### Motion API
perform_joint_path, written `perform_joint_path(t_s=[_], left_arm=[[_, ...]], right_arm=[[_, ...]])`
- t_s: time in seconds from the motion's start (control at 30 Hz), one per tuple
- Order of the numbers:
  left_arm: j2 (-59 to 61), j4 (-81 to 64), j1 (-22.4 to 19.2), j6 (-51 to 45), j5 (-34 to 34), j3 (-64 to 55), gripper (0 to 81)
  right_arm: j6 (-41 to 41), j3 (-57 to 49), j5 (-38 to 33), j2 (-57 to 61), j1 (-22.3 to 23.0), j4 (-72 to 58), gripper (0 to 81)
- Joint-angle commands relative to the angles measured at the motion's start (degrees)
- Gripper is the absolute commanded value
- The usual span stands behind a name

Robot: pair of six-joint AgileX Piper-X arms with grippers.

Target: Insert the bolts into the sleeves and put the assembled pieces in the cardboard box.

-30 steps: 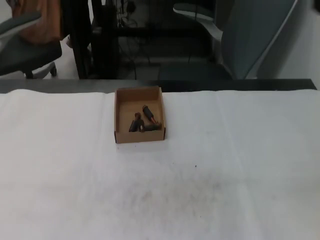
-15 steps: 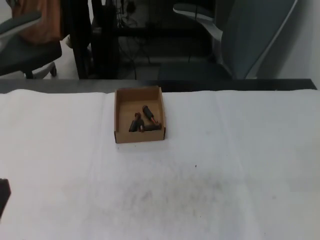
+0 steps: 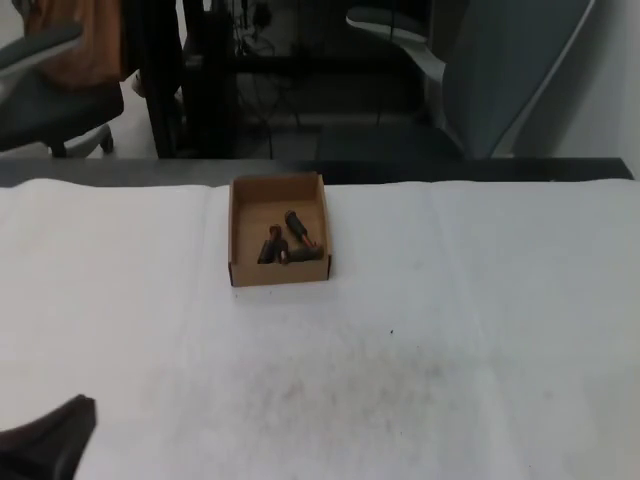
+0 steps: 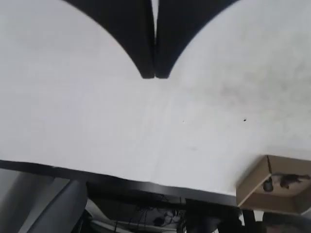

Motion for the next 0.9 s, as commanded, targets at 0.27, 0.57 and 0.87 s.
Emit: perform_joint_path(t_s=[0.27, 0.57, 0.87], left_arm=[[0.51, -14.65, 1.15, 1.38, -7.01, 9.49, 1.8], [0.51, -14.05, 6.45, 3.81, 1.5, 9.49, 1.8], [0.51, -14.05, 7.43, 3.59, 1.69, 9.49, 1.8]], right_arm=[[6.88, 10.1, 0.49, 0.23, -0.13, -15.79, 0.0], [11.72, 10.1, -1.14, 0.23, -0.13, -11.41, 0.0], [11.72, 10.1, -1.14, 0.23, -0.13, -11.41, 0.0]])
